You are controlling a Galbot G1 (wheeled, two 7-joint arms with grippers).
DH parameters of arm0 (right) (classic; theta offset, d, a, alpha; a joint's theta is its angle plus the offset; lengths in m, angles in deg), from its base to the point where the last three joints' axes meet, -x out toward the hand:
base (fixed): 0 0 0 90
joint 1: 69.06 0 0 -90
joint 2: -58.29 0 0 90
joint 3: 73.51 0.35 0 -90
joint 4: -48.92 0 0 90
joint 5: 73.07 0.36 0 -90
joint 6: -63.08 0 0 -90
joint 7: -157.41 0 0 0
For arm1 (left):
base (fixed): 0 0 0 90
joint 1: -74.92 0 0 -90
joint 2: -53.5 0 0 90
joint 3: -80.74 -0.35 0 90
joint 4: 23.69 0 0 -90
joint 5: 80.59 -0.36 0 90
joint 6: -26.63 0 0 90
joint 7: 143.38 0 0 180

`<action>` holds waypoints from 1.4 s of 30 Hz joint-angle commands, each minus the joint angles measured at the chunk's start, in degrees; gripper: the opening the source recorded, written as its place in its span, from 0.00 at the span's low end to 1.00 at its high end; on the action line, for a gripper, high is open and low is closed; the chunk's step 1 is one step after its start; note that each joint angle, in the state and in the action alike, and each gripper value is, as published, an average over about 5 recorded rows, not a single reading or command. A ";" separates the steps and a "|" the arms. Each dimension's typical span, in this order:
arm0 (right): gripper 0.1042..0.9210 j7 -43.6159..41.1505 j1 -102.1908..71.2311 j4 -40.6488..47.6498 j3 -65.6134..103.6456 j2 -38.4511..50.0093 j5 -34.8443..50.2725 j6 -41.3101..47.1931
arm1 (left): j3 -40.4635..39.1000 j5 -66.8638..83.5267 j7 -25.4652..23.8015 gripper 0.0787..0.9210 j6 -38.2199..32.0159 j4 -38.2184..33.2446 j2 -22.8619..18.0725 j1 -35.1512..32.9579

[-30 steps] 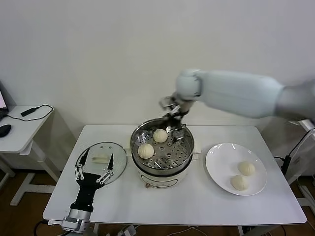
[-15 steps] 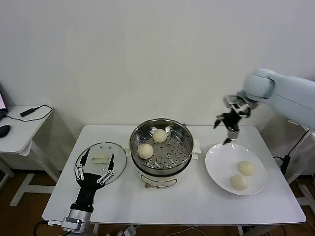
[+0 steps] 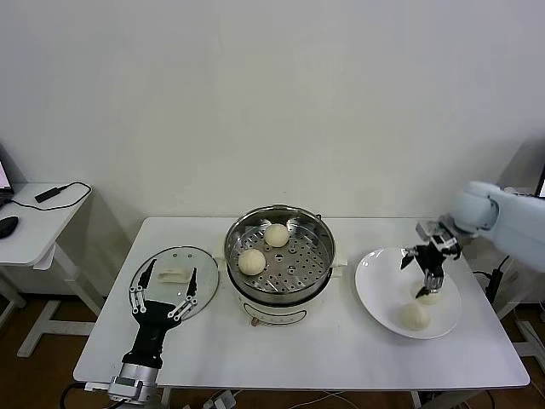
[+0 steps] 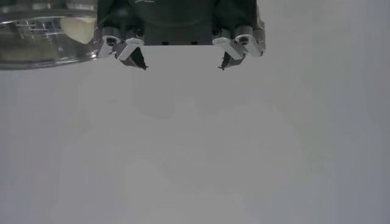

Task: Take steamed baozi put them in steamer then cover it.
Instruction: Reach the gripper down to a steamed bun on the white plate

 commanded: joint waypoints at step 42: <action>0.65 2.31 -5.47 -0.03 3.53 1.80 -2.52 -0.03 | 0.32 -0.38 1.50 0.88 0.23 0.20 0.34 -0.31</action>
